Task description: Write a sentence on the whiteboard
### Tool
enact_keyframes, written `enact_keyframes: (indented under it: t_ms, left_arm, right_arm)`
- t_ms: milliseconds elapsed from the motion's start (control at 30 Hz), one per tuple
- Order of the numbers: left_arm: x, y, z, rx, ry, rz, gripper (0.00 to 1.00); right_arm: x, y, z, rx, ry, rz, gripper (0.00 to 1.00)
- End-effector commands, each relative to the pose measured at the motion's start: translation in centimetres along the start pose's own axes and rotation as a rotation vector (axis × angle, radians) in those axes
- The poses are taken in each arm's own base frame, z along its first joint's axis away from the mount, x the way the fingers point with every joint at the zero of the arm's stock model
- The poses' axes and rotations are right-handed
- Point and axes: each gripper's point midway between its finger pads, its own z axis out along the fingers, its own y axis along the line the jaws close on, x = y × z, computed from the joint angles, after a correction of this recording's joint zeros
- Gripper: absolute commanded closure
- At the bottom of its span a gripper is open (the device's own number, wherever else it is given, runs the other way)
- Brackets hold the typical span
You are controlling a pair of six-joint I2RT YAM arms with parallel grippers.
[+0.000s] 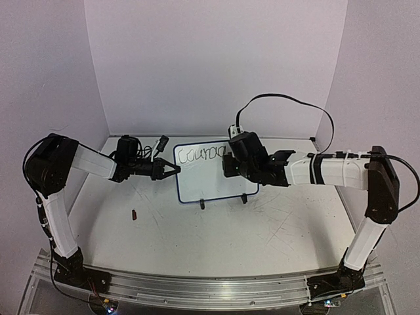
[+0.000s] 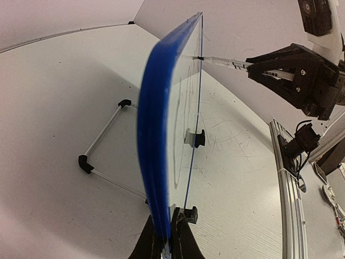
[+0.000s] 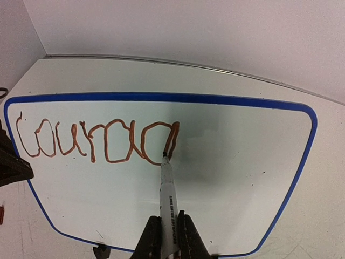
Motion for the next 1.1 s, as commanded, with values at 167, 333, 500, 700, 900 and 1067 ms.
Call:
enact_keyframes:
  t_ms: [167,333,500,700,900,1067]
  left_arm:
    - [-1.2,2.2,-0.6,-0.136,-0.019,0.05,1.0]
    - [-1.2,2.1,-0.6,-0.135,-0.02,0.051,1.0]
    - [-1.3,2.1,-0.6,-0.136,-0.021,0.052,1.0]
    - [-1.2,2.1,-0.6,-0.137,-0.021,0.053,1.0]
    - [-1.2,2.2,-0.5,-0.136,-0.019,0.053,1.0]
    - [-1.2,2.2,-0.5,-0.131,-0.018,0.05,1.0]
  right_arm:
    - [1.1,0.5,-0.7,-0.024,0.027,0.022,1.0]
    - [1.0,1.7,-0.5,-0.049,0.029,0.021,1.0]
    - [0.3,2.6,0.0,-0.062,0.019,0.017,1.0]
    - [-1.3,3.5,0.1,-0.082,-0.014,0.017,1.0]
    - [-3.7,1.3,-3.5,-0.052,-0.087,0.046,1.0]
    - [-3.8,-1.2,-3.7,0.001,-0.094,0.047,1.0]
